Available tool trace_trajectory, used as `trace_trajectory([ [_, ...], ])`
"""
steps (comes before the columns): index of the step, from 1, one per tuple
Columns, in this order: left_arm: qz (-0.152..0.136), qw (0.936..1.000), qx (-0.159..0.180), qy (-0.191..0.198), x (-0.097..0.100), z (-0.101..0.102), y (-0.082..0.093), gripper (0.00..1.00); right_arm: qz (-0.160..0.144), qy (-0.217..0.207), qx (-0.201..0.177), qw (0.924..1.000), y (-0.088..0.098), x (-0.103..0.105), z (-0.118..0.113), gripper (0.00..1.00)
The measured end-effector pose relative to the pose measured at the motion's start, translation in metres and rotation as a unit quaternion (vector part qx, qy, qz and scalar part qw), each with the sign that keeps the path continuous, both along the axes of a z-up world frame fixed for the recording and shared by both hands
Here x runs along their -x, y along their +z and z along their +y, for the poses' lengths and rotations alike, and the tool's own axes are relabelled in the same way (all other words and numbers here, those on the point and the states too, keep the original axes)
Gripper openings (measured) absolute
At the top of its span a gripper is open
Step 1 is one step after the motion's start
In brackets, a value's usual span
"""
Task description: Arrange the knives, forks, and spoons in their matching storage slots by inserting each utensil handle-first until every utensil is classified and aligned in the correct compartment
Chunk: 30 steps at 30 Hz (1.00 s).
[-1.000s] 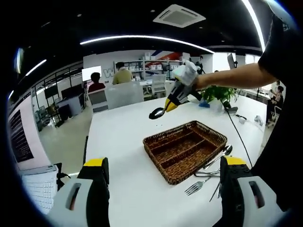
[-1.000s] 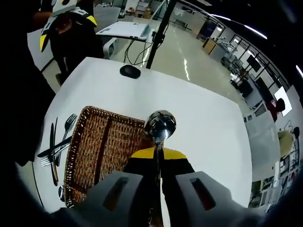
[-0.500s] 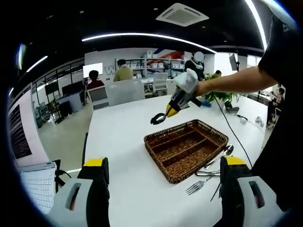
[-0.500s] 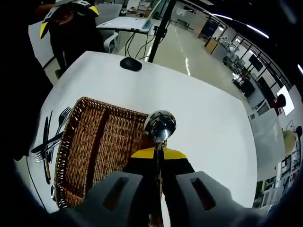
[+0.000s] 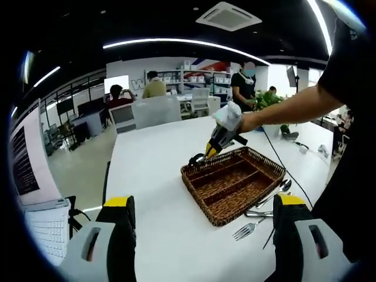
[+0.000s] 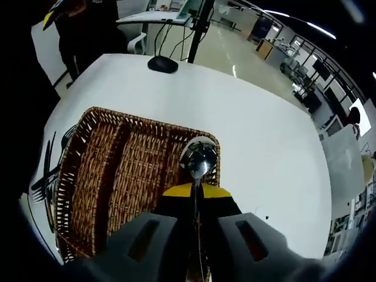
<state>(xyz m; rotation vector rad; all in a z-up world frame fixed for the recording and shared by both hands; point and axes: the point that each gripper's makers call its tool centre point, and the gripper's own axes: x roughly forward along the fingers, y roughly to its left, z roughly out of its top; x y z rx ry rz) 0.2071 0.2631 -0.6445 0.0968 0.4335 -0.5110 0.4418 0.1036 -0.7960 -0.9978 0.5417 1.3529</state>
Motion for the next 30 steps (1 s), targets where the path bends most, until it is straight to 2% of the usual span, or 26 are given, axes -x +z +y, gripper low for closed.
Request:
trace_trajectory([
  [9, 0.008, 1.0, -0.004, 0.001, 0.002, 0.006, -0.002, 1.0, 0.011, -0.007, 0.028, 0.9995, -0.036, -0.008, -0.004, 0.0],
  [12, 0.011, 0.9999, -0.006, -0.001, 0.003, 0.006, -0.002, 1.0, 0.013, -0.004, 0.032, 0.9994, -0.042, -0.008, -0.002, 0.0],
  [21, 0.017, 0.9998, -0.009, 0.007, 0.006, 0.013, -0.003, 1.0, 0.012, -0.003, 0.038, 0.9992, -0.054, -0.01, 0.003, 0.01],
  [27, 0.018, 0.9998, -0.005, 0.001, 0.005, 0.012, -0.003, 0.99, -0.006, 0.006, 0.063, 0.998, -0.07, -0.01, -0.004, 0.01],
  [30, 0.018, 0.9998, -0.009, -0.002, 0.005, 0.009, -0.003, 0.99, -0.008, 0.003, 0.051, 0.9986, -0.066, -0.011, -0.004, 0.02],
])
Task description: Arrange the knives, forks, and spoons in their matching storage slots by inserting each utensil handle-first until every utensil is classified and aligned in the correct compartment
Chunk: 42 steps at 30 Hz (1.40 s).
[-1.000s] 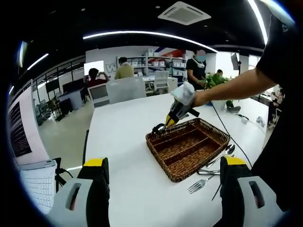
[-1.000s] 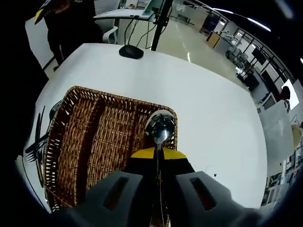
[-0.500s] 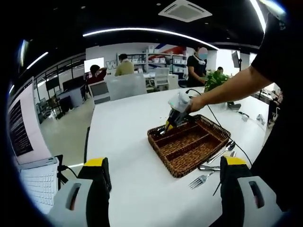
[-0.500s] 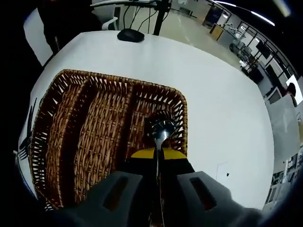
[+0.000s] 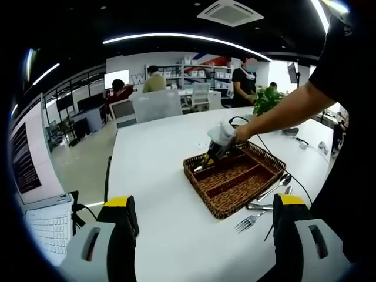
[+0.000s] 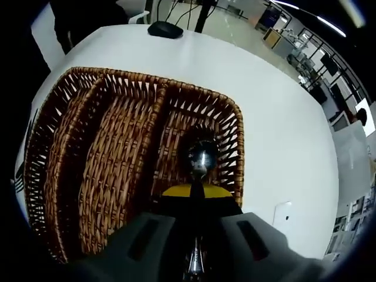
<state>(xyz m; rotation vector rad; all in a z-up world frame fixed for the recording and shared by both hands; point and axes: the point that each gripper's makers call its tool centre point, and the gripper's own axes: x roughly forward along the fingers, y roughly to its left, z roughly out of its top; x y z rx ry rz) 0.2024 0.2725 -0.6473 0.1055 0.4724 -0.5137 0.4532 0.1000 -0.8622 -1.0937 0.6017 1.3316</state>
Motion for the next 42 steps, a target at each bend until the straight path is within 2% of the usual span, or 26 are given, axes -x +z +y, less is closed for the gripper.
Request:
trace_trajectory([
  [7, -0.001, 1.0, 0.001, -0.004, 0.0, -0.004, 0.001, 1.0, -0.022, 0.017, -0.003, 0.9996, 0.002, -0.001, 0.0, 0.05],
  [9, -0.002, 1.0, 0.0, -0.007, 0.0, -0.005, 0.002, 1.0, -0.023, 0.019, -0.022, 0.9993, 0.008, 0.0, 0.003, 0.08],
  [10, -0.004, 1.0, 0.0, -0.007, 0.0, -0.005, 0.002, 1.0, -0.024, 0.031, -0.033, 0.9987, 0.011, 0.002, 0.005, 0.12],
  [12, -0.007, 0.9999, 0.002, -0.008, 0.0, -0.006, 0.003, 1.0, -0.006, 0.021, -0.057, 0.9981, 0.02, 0.007, 0.009, 0.21],
  [14, -0.008, 0.9999, 0.003, -0.008, 0.001, -0.006, 0.004, 1.0, -0.002, 0.011, -0.057, 0.9983, 0.027, 0.006, 0.009, 0.26],
  [15, -0.009, 0.9999, 0.003, -0.008, 0.001, -0.007, 0.004, 1.0, -0.012, 0.012, -0.069, 0.9975, 0.035, 0.004, 0.011, 0.28],
  [16, -0.01, 0.9999, 0.004, -0.009, 0.001, -0.007, 0.004, 1.0, -0.004, 0.007, -0.073, 0.9973, 0.039, 0.007, 0.011, 0.33],
  [17, -0.011, 0.9999, 0.004, -0.01, 0.001, -0.008, 0.005, 1.0, -0.022, 0.007, -0.082, 0.9964, 0.047, 0.001, 0.013, 0.4],
  [19, -0.014, 0.9998, 0.005, -0.01, 0.001, -0.01, 0.006, 1.0, -0.045, 0.015, -0.09, 0.9948, 0.059, -0.004, 0.013, 0.44],
  [21, -0.021, 0.9997, 0.006, -0.011, -0.001, -0.011, 0.009, 1.0, -0.048, -0.006, -0.112, 0.9925, 0.073, -0.007, 0.014, 0.54],
  [23, -0.027, 0.9995, 0.007, -0.014, -0.002, -0.015, 0.012, 1.0, -0.054, -0.048, -0.137, 0.988, 0.09, -0.01, 0.012, 0.66],
  [25, -0.03, 0.9994, 0.005, -0.017, -0.002, -0.016, 0.012, 1.0, -0.051, -0.069, -0.158, 0.9837, 0.101, -0.011, 0.011, 0.77],
  [26, -0.032, 0.9993, 0.004, -0.018, -0.002, -0.017, 0.012, 1.0, -0.057, -0.092, -0.171, 0.9793, 0.111, -0.014, 0.007, 0.83],
  [27, -0.034, 0.9992, 0.007, -0.017, -0.003, -0.018, 0.013, 1.0, -0.049, -0.117, -0.183, 0.9748, 0.118, -0.013, 0.004, 0.86],
  [29, -0.05, 0.9985, 0.019, -0.01, -0.007, -0.019, 0.02, 1.0, -0.042, -0.14, -0.202, 0.9684, 0.13, -0.012, 0.0, 0.87],
  [31, -0.056, 0.9982, 0.022, -0.004, -0.011, -0.018, 0.022, 1.0, -0.058, -0.162, -0.214, 0.9615, 0.143, -0.014, -0.008, 0.9],
  [33, -0.063, 0.9977, 0.028, -0.001, -0.016, -0.019, 0.025, 1.0, -0.053, -0.18, -0.236, 0.9536, 0.155, -0.011, -0.016, 0.92],
  [35, -0.07, 0.9971, 0.032, -0.003, -0.02, -0.021, 0.028, 1.0, -0.05, -0.213, -0.246, 0.9442, 0.162, -0.006, -0.029, 0.99],
  [36, -0.078, 0.9957, 0.049, -0.012, -0.022, -0.027, 0.032, 1.0, -0.057, -0.221, -0.251, 0.9406, 0.168, -0.003, -0.035, 1.0],
  [37, -0.081, 0.9941, 0.07, -0.017, -0.022, -0.033, 0.035, 1.0, -0.039, -0.225, -0.26, 0.9383, 0.169, 0.007, -0.038, 1.0],
  [38, -0.079, 0.994, 0.074, -0.016, -0.023, -0.034, 0.035, 1.0, -0.034, -0.234, -0.267, 0.9342, 0.172, 0.013, -0.043, 1.0],
  [42, -0.076, 0.9945, 0.071, -0.017, -0.028, -0.043, 0.031, 1.0, -0.037, -0.256, -0.278, 0.9249, 0.179, 0.033, -0.066, 1.0],
])
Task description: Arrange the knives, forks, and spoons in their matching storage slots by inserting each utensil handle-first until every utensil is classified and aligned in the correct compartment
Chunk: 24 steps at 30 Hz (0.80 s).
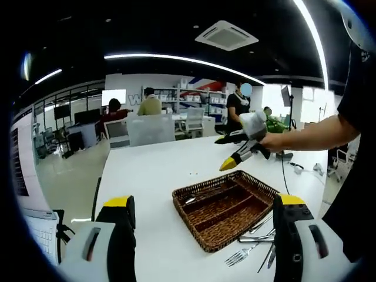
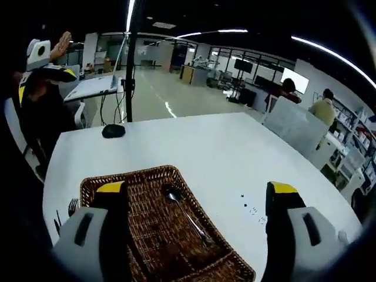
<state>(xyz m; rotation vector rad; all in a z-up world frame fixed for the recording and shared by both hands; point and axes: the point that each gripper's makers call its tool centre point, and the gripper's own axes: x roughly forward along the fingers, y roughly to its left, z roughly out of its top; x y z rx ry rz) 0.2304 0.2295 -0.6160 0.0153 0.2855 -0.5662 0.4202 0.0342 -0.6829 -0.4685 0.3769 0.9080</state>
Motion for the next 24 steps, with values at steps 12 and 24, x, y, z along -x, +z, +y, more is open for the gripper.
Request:
trace_trajectory([
  [12, -0.013, 0.9999, 0.006, -0.001, -0.014, -0.008, 0.004, 1.0, 0.006, -0.106, -0.061, 0.9924, -0.003, 0.053, -0.068, 1.0],
  [24, -0.021, 0.9997, 0.01, -0.01, -0.02, -0.018, 0.005, 1.0, 0.009, -0.18, -0.083, 0.9802, 0.005, 0.123, -0.126, 1.0],
])
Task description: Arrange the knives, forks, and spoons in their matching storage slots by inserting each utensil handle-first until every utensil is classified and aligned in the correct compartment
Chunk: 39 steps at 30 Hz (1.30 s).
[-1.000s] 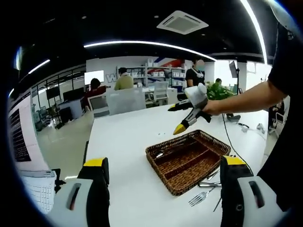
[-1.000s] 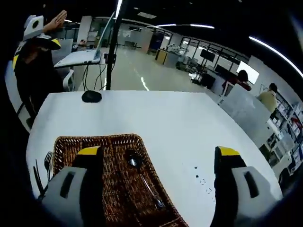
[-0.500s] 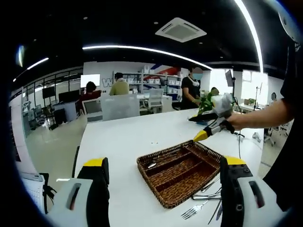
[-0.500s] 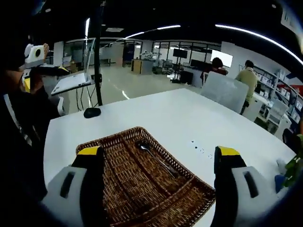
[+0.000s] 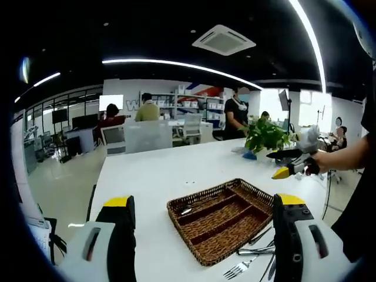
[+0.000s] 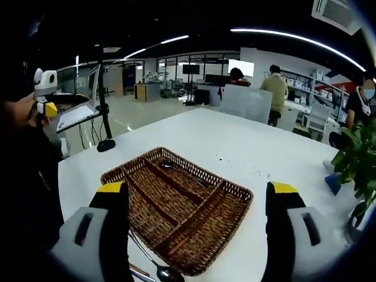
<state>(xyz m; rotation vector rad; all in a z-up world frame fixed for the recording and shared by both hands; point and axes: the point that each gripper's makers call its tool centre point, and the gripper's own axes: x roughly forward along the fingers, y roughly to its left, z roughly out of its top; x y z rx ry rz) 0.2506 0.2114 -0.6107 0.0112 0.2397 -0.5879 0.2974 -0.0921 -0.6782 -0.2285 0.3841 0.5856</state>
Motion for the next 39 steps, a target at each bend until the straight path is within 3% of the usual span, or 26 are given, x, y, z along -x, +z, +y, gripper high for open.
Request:
trace_trajectory([
  [6, -0.003, 0.9999, -0.009, -0.013, 0.006, -0.005, -0.003, 1.0, -0.002, -0.027, -0.01, 0.9996, 0.007, 0.026, -0.021, 1.0],
  [14, 0.004, 0.9995, -0.027, -0.016, 0.019, -0.004, -0.015, 1.0, 0.003, -0.037, -0.016, 0.9992, 0.014, 0.05, -0.03, 1.0],
  [24, 0.005, 0.9989, -0.036, -0.031, 0.022, -0.009, -0.016, 1.0, -0.009, -0.037, -0.01, 0.9992, 0.025, 0.051, -0.038, 1.0],
  [32, 0.009, 0.9956, -0.061, -0.071, 0.02, -0.03, -0.014, 0.99, -0.012, -0.036, -0.009, 0.9992, 0.028, 0.052, -0.042, 1.0],
  [34, 0.007, 0.993, -0.074, -0.092, 0.021, -0.038, -0.013, 0.99, -0.014, -0.036, -0.009, 0.9992, 0.03, 0.052, -0.042, 1.0],
  [37, -0.007, 0.9815, -0.132, -0.138, 0.023, -0.056, -0.016, 0.99, -0.017, -0.037, -0.013, 0.9991, 0.032, 0.051, -0.046, 1.0],
  [39, -0.008, 0.976, -0.146, -0.161, 0.023, -0.064, -0.018, 0.99, -0.019, -0.038, -0.016, 0.999, 0.035, 0.051, -0.049, 1.0],
])
